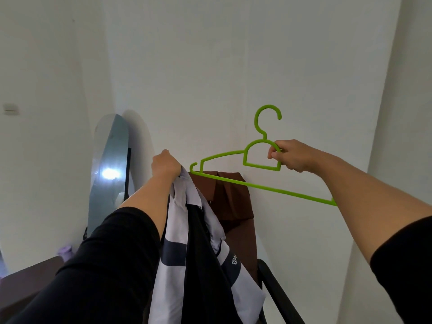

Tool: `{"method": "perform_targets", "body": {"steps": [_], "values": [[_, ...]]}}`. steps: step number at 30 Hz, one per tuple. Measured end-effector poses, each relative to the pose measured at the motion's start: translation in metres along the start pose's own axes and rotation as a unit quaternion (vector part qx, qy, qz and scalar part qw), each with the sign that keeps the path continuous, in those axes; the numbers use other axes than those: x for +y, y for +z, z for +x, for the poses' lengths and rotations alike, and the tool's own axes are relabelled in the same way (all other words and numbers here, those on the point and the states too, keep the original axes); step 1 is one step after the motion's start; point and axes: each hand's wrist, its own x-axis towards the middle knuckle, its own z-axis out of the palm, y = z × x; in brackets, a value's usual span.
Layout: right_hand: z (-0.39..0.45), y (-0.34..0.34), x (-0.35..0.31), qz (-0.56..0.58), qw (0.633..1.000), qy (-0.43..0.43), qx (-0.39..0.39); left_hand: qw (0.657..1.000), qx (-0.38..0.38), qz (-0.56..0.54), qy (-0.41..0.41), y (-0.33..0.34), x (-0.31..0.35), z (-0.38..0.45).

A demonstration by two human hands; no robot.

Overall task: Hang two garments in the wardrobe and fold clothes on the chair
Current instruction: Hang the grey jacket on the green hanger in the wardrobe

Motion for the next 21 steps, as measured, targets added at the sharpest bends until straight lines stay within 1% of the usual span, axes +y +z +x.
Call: {"method": "perform_targets", "body": {"steps": [3,6,12,17,21], "values": [[-0.003,-0.001,-0.004,-0.001,1.000,0.003,-0.017,1.000,-0.012,0.008,0.016,0.000,0.002,-0.002],[0.000,0.006,-0.009,-0.005,1.000,-0.002,-0.031,0.998,-0.023,-0.005,0.056,0.001,0.012,-0.006],[0.007,0.024,-0.010,-0.019,0.999,-0.007,-0.042,0.985,-0.043,-0.095,0.136,-0.002,0.028,-0.016],[0.013,0.045,-0.020,-0.044,0.996,-0.065,-0.046,0.956,-0.105,-0.150,0.228,-0.010,0.056,-0.035],[0.015,0.058,-0.032,0.012,0.994,-0.092,-0.054,0.931,-0.128,-0.224,0.258,-0.018,0.073,-0.043]]}}
